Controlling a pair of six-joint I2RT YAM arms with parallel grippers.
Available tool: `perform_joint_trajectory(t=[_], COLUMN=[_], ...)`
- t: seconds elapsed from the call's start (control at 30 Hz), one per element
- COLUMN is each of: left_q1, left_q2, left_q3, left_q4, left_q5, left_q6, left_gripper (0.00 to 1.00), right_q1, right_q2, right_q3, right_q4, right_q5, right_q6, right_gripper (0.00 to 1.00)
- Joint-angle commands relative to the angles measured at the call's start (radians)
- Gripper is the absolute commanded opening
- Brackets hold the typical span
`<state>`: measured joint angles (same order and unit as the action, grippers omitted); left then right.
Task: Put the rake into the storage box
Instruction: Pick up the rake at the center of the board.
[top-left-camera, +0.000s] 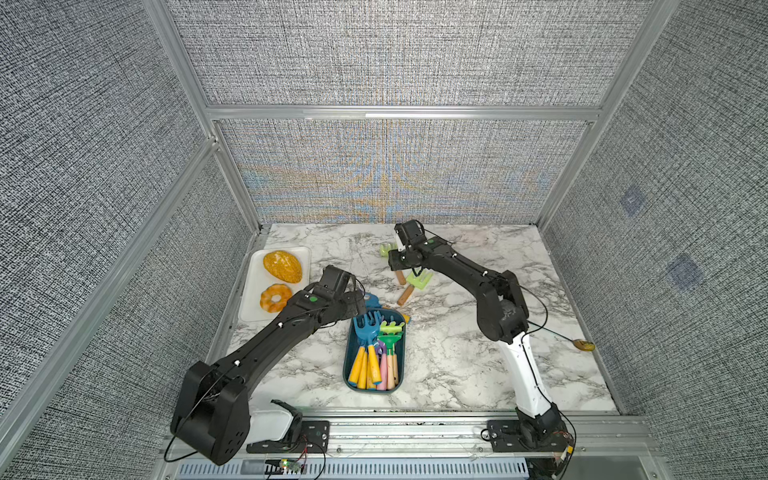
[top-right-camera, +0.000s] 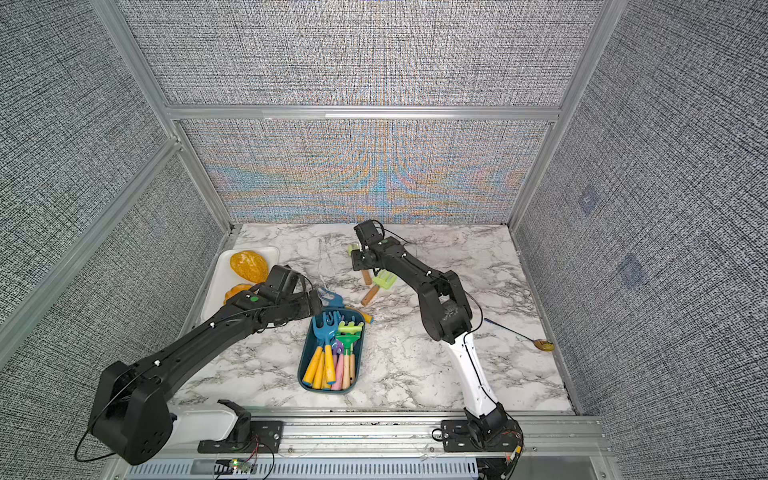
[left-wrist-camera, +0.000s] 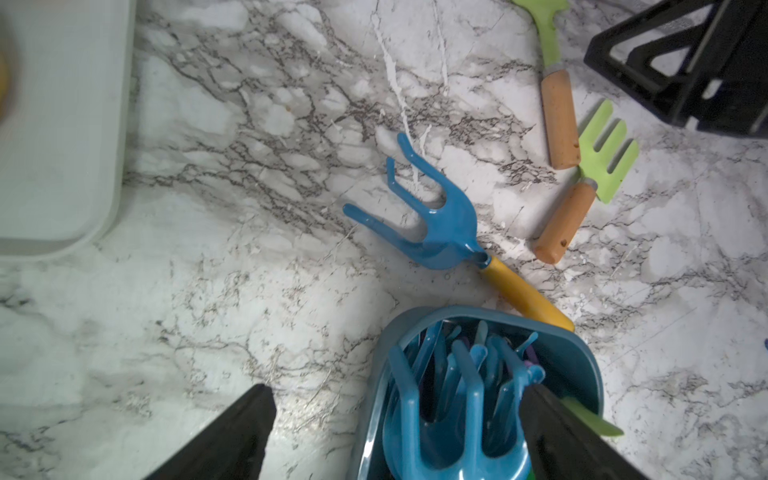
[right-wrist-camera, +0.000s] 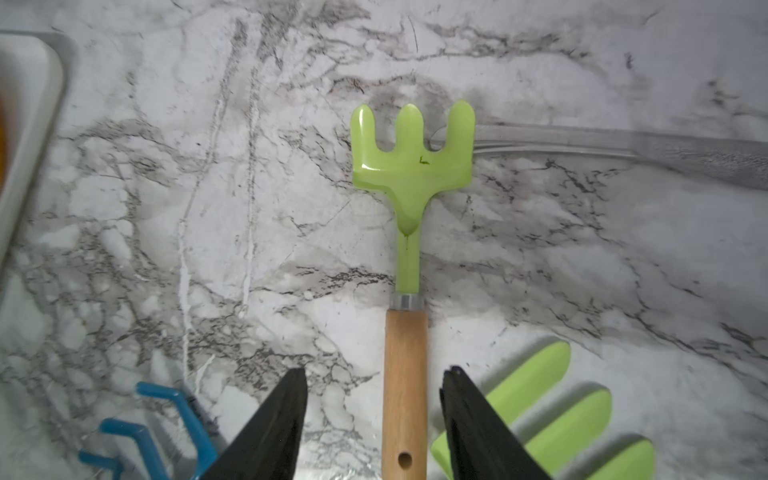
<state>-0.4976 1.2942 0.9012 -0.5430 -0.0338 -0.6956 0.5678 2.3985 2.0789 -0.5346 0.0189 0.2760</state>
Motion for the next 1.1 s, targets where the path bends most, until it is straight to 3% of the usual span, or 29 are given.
perform_joint_trajectory(t=[0.0, 0.27, 0.63, 0.93, 1.07], left_q1=[-0.001, 0.0, 0.0, 0.0, 0.0], left_q2=[-0.045, -0.141, -0.279, -0.348, -0.393], left_q3=[-0.036, -0.101, -0.162, -0.186, -0.194], left_q4=[-0.005, -0.029, -0.06, -0.08, -0.097], left_q5=[-0.02, -0.038, -0.061, -0.056, -0.068], left_q6=[-0.02, -0.03, -0.05, -0.058, -0.058], left_gripper=[0.97, 0.97, 0.97, 0.97, 0.97], right_q1=[-0.006, 0.004, 0.062, 0.065, 0.067], right_q2=[0.046, 0.127, 0.257, 0.147, 0.02], right_q3=[0.034, 0.061, 0.231, 0.218, 0.18], right_q4=[-0.073, -0.057, -0.194, -0.138, -0.097], right_q5=[0.021, 0.034, 0.284, 0.245, 0.194], right_q6=[-0.018, -0.012, -0.005, 0.021, 0.035], right_gripper=[0.54, 0.42, 0.29, 0.02, 0.0])
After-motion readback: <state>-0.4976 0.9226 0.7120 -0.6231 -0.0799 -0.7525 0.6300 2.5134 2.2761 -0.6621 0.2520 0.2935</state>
